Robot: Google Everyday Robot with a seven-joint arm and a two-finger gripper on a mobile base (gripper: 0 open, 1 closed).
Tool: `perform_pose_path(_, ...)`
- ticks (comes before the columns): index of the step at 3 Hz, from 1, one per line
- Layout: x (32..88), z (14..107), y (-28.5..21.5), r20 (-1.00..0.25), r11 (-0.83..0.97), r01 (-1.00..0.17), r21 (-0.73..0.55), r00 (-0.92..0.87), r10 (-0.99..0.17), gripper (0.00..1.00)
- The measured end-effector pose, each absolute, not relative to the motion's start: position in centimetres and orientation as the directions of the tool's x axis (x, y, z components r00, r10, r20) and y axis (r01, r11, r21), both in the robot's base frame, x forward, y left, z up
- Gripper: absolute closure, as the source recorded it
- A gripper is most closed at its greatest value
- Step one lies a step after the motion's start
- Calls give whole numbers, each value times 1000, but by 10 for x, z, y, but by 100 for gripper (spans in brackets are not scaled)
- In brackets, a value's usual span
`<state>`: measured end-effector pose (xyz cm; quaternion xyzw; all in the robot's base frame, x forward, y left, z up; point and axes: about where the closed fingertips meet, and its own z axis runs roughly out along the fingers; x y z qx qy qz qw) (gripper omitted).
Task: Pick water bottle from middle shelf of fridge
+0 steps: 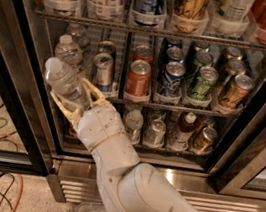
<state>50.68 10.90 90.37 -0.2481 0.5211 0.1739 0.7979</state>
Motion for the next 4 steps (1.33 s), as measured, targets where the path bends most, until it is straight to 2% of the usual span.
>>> perform_pose_path(3,462,874,48,-947,708,-642,-295,294,-128,100)
perform_pose_path(4,445,886,63,-936,660,-676,-328,325,-133,100)
